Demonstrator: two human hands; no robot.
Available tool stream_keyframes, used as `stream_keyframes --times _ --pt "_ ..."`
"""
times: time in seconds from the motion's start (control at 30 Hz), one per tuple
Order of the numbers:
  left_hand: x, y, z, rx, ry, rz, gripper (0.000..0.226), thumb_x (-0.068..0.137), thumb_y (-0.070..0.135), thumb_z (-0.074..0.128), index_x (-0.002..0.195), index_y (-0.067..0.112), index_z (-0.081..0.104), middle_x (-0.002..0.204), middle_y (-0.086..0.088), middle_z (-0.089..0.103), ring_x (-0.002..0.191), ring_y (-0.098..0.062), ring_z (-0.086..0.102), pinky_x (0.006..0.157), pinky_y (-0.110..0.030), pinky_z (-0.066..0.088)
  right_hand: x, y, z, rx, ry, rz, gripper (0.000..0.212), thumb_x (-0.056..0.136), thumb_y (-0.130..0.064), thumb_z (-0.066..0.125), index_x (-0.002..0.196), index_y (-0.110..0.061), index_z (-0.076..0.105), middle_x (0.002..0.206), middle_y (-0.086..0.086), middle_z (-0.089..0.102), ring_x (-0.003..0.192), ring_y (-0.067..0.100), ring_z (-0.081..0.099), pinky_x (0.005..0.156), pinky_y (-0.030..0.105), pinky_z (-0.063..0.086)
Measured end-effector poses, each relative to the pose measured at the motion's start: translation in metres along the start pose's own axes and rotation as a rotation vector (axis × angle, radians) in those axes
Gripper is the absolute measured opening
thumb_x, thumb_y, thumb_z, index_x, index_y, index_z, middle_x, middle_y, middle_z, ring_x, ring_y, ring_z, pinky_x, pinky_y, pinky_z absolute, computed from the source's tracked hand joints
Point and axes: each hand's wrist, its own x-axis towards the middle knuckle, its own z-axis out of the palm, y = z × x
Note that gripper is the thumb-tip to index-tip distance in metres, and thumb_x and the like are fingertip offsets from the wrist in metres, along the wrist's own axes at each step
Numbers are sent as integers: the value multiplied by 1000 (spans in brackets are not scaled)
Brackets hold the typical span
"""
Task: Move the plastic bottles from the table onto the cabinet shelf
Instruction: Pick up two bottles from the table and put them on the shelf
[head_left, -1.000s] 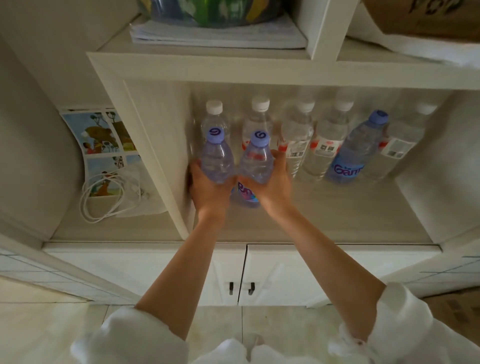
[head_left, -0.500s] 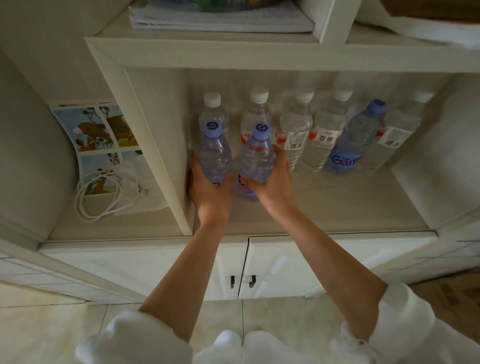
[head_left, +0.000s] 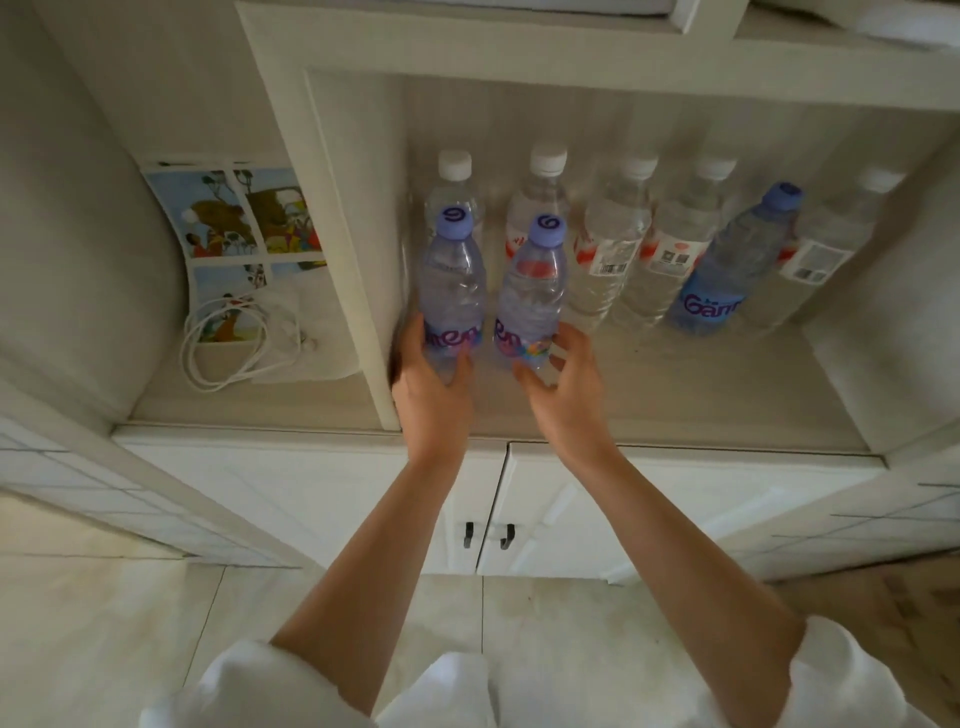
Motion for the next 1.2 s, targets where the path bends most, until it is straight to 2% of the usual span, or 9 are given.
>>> stream_keyframes --times 0.07,0.13,0.23,0.33,0.53,0.7,0.8,1.03,1.2 --pt "-11 -2 -2 -24 -23 -15 54 88 15 68 139 21 48 129 6 63 118 -11 60 98 -41 52 -9 1 -3 17 -39 -5 56 82 -18 71 131 -13 45 122 -4 51 111 15 54 96 43 50" --pt "-28 -4 -6 -16 -18 -25 46 89 12 65 133 18 51 123 2 64 113 -16 62 94 -40 54 -19 2 -7 29 -92 -2 54 85 -19 69 133 -15 43 122 -7 49 113 15 52 99 43 48" --pt "-54 -4 -12 -12 -2 -33 27 90 8 63 115 17 57 97 2 68 89 -15 66 75 -24 53 -34 8 -18 39 -187 -17 48 89 -19 66 131 -12 44 115 -1 57 111 19 58 98 38 48" --pt "-88 -12 -24 24 62 -71 25 90 5 61 112 15 61 84 10 66 80 -1 63 71 -11 48 -54 14 -31 46 -290 -48 38 91 -16 63 126 -10 50 110 1 61 104 17 63 94 30 50" --pt "-196 -28 -50 90 288 -214 24 90 5 60 104 25 60 85 7 70 81 0 64 68 -10 47 -113 42 -62 -7 -617 -140 33 95 -22 56 127 -13 51 119 0 62 114 12 57 100 31 46" --pt "-298 -26 -85 129 383 -326 25 92 5 61 96 30 60 84 7 68 76 3 63 65 -7 46 -174 48 -73 -15 -844 -220 31 96 -21 55 126 -13 52 119 -1 62 114 10 57 97 25 46" --pt "-365 -20 -109 214 492 -369 17 92 7 62 100 22 64 82 8 68 76 5 64 65 -4 45 -220 41 -75 -17 -993 -274 31 95 -20 56 125 -13 53 118 -1 63 114 9 57 100 28 46" --pt "-527 -17 -174 287 915 -502 19 91 9 64 98 27 64 83 5 71 78 0 68 67 -5 48 -364 7 -73 -5 -1349 -495 31 94 -17 56 124 -14 53 110 -5 62 110 10 59 98 26 45" --pt "-651 -3 -227 355 1172 -576 15 92 8 64 100 20 65 83 6 70 78 10 65 68 -1 46 -484 -10 -75 15 -1544 -654 30 93 -17 57 123 -13 54 106 -4 64 103 9 61 95 27 49"
